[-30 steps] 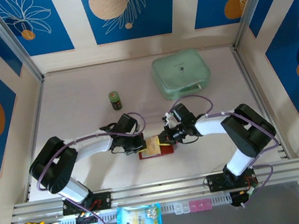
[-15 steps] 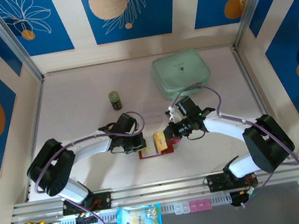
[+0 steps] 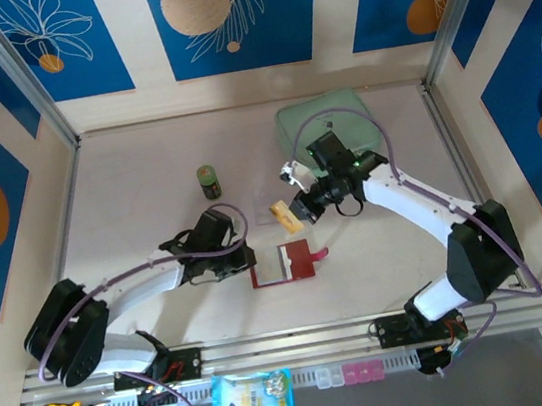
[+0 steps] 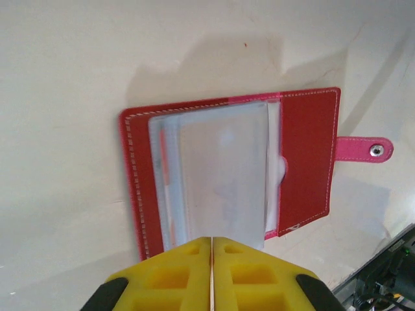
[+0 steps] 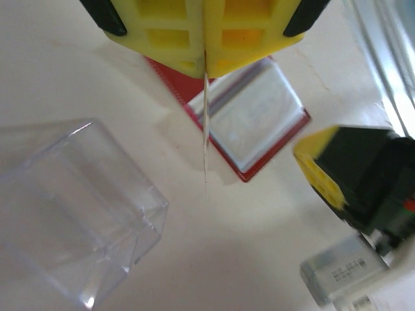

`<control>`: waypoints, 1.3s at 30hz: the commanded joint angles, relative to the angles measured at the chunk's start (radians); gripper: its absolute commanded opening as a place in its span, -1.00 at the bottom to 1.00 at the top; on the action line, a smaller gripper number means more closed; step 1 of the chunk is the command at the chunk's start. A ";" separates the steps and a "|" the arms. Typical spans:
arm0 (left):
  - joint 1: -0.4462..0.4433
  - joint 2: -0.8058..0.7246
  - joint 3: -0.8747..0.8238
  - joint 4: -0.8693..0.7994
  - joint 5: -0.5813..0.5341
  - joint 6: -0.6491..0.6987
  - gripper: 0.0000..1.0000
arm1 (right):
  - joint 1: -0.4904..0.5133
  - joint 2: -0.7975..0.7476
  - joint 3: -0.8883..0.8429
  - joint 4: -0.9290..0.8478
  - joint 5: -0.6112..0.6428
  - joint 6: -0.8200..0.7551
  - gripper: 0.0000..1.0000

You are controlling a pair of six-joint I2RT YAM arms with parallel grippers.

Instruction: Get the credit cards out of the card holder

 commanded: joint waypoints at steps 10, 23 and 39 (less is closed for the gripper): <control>0.135 -0.241 -0.174 -0.010 -0.042 -0.043 -0.80 | 0.028 0.321 0.432 -0.309 0.158 -0.554 -1.00; 0.230 -0.332 -0.220 -0.058 -0.017 -0.057 -0.75 | 0.013 0.576 0.716 -0.472 0.114 -0.697 -1.00; 0.271 -0.328 -0.217 -0.055 0.014 -0.050 -0.73 | 0.020 0.706 0.731 -0.518 0.114 -0.744 -1.00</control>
